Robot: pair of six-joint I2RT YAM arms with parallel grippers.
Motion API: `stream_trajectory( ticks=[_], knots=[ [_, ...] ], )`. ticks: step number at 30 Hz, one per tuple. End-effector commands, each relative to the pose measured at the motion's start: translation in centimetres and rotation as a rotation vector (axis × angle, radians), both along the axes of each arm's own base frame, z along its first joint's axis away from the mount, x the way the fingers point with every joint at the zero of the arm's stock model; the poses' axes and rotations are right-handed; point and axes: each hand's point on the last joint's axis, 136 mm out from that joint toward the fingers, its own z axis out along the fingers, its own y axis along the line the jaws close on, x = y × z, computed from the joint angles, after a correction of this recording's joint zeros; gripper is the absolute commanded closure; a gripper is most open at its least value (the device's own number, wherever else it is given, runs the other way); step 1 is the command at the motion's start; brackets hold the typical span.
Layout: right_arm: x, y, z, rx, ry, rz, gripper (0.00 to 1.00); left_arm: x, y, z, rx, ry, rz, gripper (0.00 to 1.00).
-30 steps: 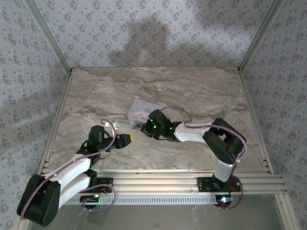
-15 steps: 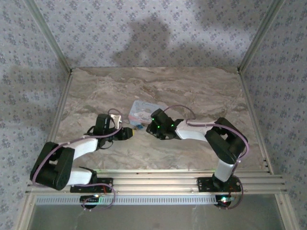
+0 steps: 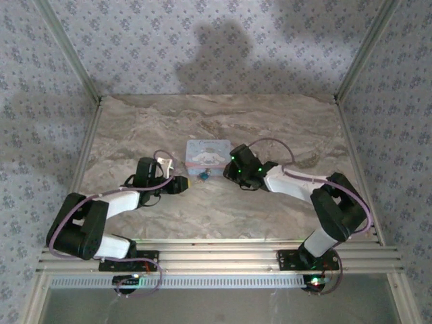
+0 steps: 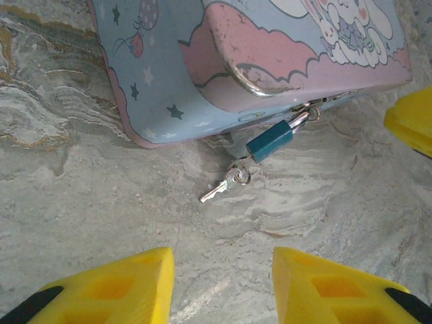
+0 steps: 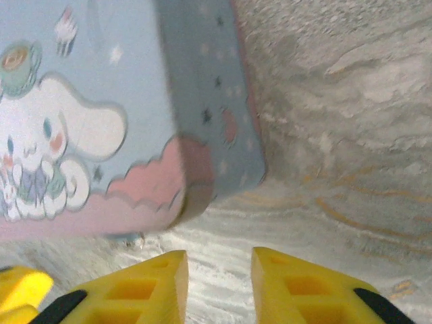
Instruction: Unlock the padlock with the key
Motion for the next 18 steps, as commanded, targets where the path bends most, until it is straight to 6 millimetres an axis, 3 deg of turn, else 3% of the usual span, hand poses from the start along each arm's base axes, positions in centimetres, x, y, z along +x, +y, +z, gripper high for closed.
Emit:
stream_trajectory(
  ticks=[1, 5, 9, 18],
  knots=[
    [-1.3, 1.1, 0.7, -0.092, -0.052, 0.03, 0.62, 0.8, -0.2, 1.0, -0.002, -0.044, -0.006, 0.57],
    [-2.4, 4.5, 0.3, -0.107, -0.069, 0.044, 0.49, 0.8, -0.1, 1.1, 0.001, -0.045, 0.005, 0.57],
    [-2.0, 7.0, -0.4, -0.103, -0.086, 0.013, 0.44, 0.7, 0.0, 1.2, -0.001, -0.043, 0.009, 0.57],
    [-0.2, 8.1, -2.3, -0.124, -0.104, -0.089, 0.44, 0.2, 0.2, 1.7, -0.004, -0.058, 0.005, 0.57]
  ],
)
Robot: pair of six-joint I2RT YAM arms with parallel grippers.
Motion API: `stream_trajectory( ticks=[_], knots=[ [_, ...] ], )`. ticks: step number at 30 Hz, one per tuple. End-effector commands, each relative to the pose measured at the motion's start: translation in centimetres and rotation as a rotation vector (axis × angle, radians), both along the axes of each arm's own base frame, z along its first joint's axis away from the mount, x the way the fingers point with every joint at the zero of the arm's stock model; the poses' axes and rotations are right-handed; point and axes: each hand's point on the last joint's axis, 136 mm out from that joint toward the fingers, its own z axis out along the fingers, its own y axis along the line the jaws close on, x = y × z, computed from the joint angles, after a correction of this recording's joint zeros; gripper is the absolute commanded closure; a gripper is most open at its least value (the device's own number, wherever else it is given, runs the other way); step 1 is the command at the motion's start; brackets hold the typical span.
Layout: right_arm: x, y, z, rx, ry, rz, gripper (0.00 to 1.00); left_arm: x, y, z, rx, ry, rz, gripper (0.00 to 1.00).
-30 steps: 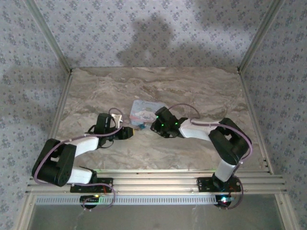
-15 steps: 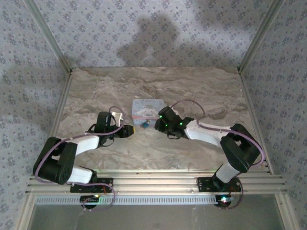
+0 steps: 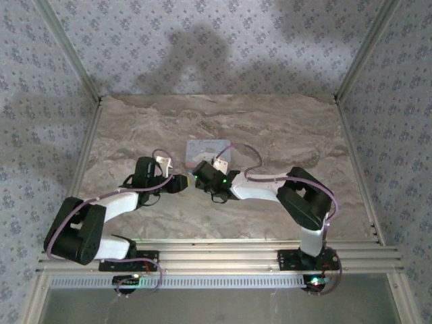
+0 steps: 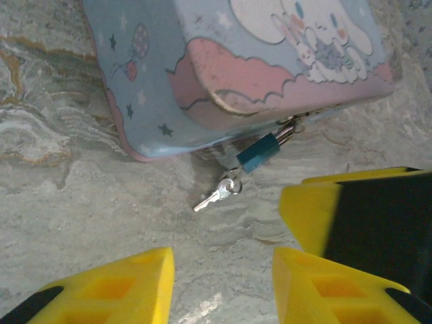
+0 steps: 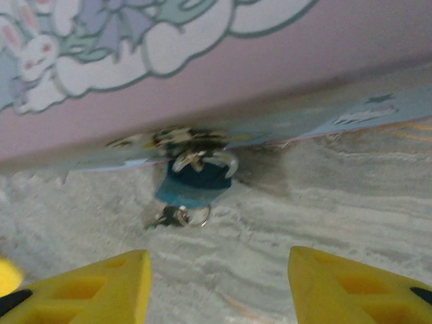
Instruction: Unlock the padlock with the key
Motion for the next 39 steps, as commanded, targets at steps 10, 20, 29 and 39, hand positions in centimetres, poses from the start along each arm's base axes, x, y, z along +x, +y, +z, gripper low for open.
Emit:
stream_trajectory(
  ticks=[10, 20, 29, 39],
  knots=[
    [2.4, 1.3, 0.6, 0.024, -0.047, -0.108, 0.44, -0.1, 0.0, 0.3, 0.004, -0.023, -0.012, 0.57],
    [3.8, 1.1, -0.7, 0.052, -0.018, -0.18, 0.44, -0.2, -0.1, -0.3, 0.006, -0.017, -0.022, 0.57],
    [4.5, 0.2, -1.6, 0.018, -0.009, -0.199, 0.48, -0.3, -0.2, -0.6, 0.002, -0.009, -0.034, 0.57],
    [5.2, -0.3, -1.9, -0.06, -0.008, -0.135, 0.6, -0.5, -0.3, -0.8, -0.002, -0.001, -0.038, 0.57]
  ],
)
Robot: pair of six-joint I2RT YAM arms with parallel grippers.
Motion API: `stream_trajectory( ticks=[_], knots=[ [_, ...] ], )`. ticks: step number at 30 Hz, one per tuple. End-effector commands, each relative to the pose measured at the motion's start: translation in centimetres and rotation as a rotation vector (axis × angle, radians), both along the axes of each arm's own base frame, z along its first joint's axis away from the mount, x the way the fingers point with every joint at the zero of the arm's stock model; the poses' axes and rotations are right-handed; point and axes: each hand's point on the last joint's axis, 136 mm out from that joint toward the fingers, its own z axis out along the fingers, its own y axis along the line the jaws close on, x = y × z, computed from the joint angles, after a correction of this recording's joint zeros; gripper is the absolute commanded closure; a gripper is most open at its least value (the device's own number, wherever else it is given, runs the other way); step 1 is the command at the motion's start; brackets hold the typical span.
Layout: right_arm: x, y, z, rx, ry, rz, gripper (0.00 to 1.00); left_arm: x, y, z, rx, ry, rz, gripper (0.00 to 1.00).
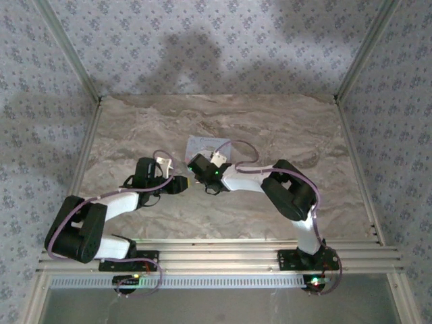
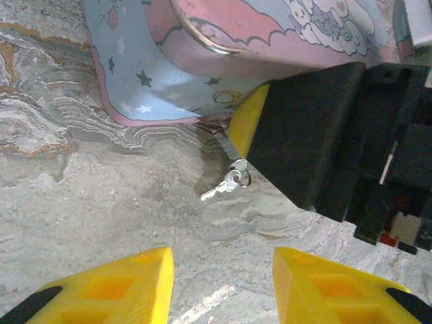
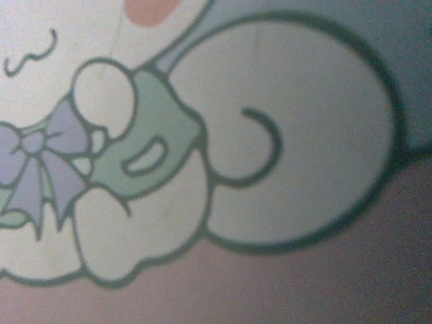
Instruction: Unlock the padlock with the key
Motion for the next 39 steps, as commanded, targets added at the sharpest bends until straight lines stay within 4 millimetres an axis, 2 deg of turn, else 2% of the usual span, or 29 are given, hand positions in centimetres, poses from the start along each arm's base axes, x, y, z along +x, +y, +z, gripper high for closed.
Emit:
stream_trajectory(
  ticks=[1, 6, 13, 21, 25, 26, 29, 39],
  knots=[
    [0.8, -1.0, -0.5, -0.067, -0.001, 0.01, 0.62, -0.2, -0.2, -0.2, -0.006, -0.014, -0.028, 0.57],
    [0.9, -0.7, -0.5, -0.06, 0.012, 0.058, 0.8, -0.4, -0.2, -0.1, -0.006, -0.013, -0.027, 0.57],
    [0.8, 0.8, 0.7, 0.018, 0.024, 0.154, 0.92, -1.0, 0.0, 0.4, -0.011, -0.024, -0.028, 0.57],
    [-0.3, 2.9, 2.3, 0.175, 0.041, 0.293, 0.95, -2.2, -0.1, 2.7, -0.082, -0.045, -0.025, 0.56],
    [-0.5, 3.1, 3.8, 0.236, 0.03, 0.308, 0.98, -2.9, -0.6, 4.3, -0.169, -0.054, -0.026, 0.56],
    [-1.2, 2.5, 3.0, 0.231, 0.052, 0.305, 0.98, -3.0, -0.7, 4.6, -0.191, -0.053, -0.029, 0.56],
    [-1.8, 2.4, 3.7, 0.28, 0.064, 0.31, 0.99, -3.4, -1.1, 5.5, -0.255, -0.059, -0.037, 0.56],
    [-3.2, 3.1, 4.6, 0.416, 0.109, 0.317, 1.0, -3.2, -1.8, 5.2, -0.342, -0.037, -0.018, 0.57]
  ],
)
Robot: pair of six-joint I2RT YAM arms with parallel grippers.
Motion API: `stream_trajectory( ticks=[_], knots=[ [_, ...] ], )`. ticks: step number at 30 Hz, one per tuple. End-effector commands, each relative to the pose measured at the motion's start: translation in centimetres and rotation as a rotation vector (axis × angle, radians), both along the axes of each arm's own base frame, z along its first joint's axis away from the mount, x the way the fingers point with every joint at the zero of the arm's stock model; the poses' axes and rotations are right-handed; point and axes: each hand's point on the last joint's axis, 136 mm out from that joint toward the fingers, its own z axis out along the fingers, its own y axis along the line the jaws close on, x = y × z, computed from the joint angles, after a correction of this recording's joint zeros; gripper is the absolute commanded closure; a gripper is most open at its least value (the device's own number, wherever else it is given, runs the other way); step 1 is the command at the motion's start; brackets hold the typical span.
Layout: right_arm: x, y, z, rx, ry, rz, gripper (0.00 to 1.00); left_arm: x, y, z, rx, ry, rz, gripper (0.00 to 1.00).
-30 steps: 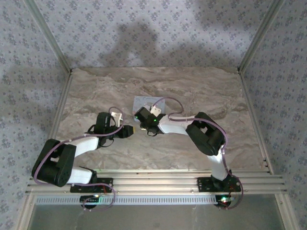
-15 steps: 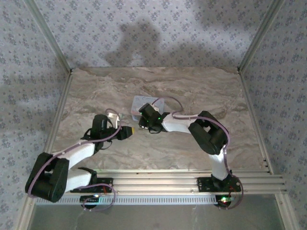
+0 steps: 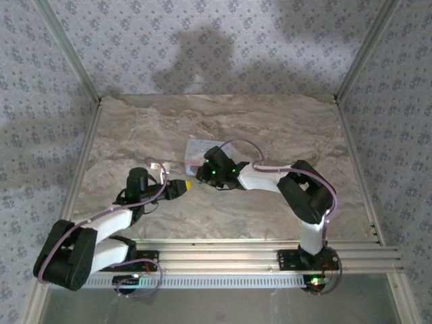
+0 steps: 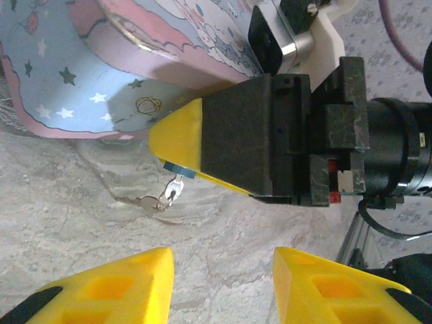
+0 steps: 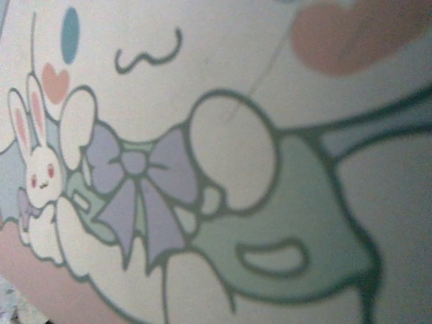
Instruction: Unlock the padlock with the key
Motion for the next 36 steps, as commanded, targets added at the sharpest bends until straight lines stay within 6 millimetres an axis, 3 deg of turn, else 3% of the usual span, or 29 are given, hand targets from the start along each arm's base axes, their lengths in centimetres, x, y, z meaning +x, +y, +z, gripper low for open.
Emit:
stream_trajectory(
  ticks=[1, 16, 36],
  knots=[
    [-0.7, 1.1, 1.8, 0.116, 0.033, 0.014, 1.0, 0.1, -1.0, 0.9, -0.063, -0.021, -0.023, 0.57],
    [-1.4, 1.5, 2.1, 0.197, 0.079, 0.018, 1.0, 1.4, -1.9, -1.2, -0.084, 0.015, 0.025, 0.6],
    [-1.4, 1.9, 2.1, 0.239, 0.121, 0.012, 1.0, 2.9, -3.1, -0.6, -0.159, 0.009, -0.004, 0.69]
  ],
)
